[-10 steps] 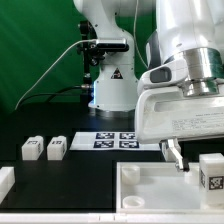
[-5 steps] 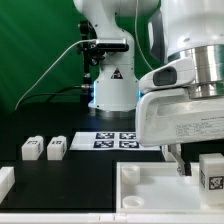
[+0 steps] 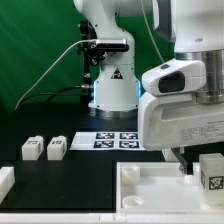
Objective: Assemble one leg
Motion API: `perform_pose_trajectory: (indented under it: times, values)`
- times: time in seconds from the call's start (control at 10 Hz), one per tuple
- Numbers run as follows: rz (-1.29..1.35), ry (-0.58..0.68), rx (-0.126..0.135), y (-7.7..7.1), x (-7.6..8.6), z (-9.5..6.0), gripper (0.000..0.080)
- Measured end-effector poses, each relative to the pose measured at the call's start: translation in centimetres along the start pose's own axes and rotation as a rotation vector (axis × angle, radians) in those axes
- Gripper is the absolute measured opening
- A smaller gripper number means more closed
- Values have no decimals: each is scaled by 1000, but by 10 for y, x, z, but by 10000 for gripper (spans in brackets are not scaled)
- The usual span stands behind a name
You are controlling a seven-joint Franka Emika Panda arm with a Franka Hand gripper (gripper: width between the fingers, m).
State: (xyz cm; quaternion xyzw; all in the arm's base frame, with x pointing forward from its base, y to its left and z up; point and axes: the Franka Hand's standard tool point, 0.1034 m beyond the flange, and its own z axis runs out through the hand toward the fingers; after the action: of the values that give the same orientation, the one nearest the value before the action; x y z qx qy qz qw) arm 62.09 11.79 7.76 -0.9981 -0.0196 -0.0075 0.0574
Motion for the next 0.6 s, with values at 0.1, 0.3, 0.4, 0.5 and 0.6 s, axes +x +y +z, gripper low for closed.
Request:
perform_pose_trajectory:
  times: [0.1, 0.3, 0.4, 0.5, 0.6]
  values:
    - [12, -15, 1, 1, 0, -2, 649]
    - [11, -11, 0, 1, 0, -1, 622]
    - [11, -11, 0, 1, 0, -1, 440]
    - [11, -11, 0, 1, 0, -1, 440]
    - [12, -11, -1, 3, 0, -1, 291]
